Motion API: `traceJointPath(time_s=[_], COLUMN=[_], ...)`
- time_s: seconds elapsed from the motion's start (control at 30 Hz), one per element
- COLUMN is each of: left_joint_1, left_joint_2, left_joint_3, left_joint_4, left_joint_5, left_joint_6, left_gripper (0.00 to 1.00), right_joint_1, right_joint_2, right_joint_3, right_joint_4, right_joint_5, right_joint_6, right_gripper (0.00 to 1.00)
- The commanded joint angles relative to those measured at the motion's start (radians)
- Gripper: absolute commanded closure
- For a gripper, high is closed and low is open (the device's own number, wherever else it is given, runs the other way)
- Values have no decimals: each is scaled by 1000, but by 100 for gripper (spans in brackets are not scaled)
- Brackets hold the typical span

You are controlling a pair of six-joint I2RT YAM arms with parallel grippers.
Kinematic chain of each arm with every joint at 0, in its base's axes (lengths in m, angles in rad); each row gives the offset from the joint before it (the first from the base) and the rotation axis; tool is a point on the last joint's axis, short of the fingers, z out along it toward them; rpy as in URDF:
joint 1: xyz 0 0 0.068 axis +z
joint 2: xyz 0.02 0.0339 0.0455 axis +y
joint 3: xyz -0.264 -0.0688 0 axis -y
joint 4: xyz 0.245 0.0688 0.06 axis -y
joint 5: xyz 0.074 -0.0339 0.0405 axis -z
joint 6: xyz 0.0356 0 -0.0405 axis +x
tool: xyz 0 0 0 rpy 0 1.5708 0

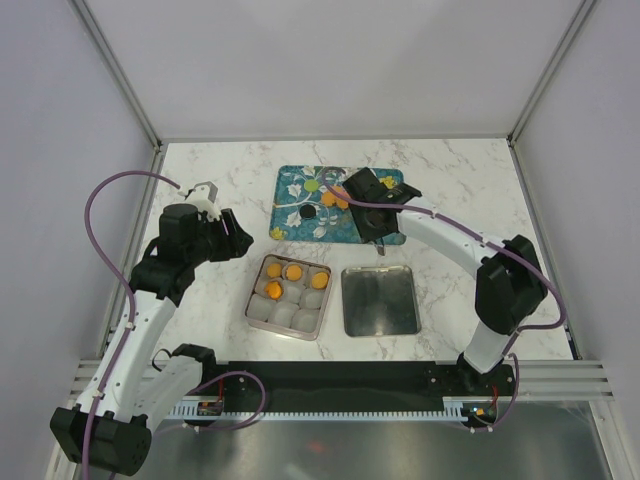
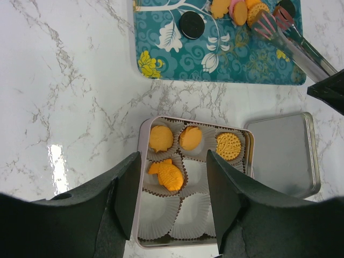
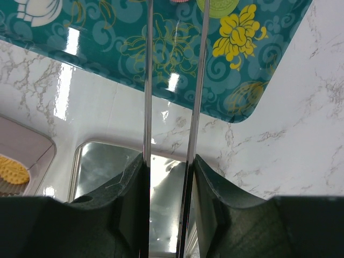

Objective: Pack the cookies

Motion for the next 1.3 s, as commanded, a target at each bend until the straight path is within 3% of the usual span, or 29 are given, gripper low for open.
traceJointPath(time_s=[0.0, 0.4, 0.83, 1.27], left_joint_1=[-2, -2, -2, -4], left_joint_2=[-9, -9, -9, -7], left_joint_3=[0, 0, 1, -2], left_joint_4=[26, 23, 23, 23], left_joint_5=[3, 3, -5, -5], left_joint_6=[2, 2, 2, 2], left_gripper=[40, 40, 40, 40], right_joint_1=[3, 18, 376, 550], right_joint_2=[-102, -258, -300, -232], right_joint_3=[3, -37, -50, -95], right_joint_4=[-5, -42, -65, -65], right_joint_5=[-21, -149, -201, -172], right_joint_6=[-6, -9, 57, 103], right_gripper=[61, 61, 61, 61])
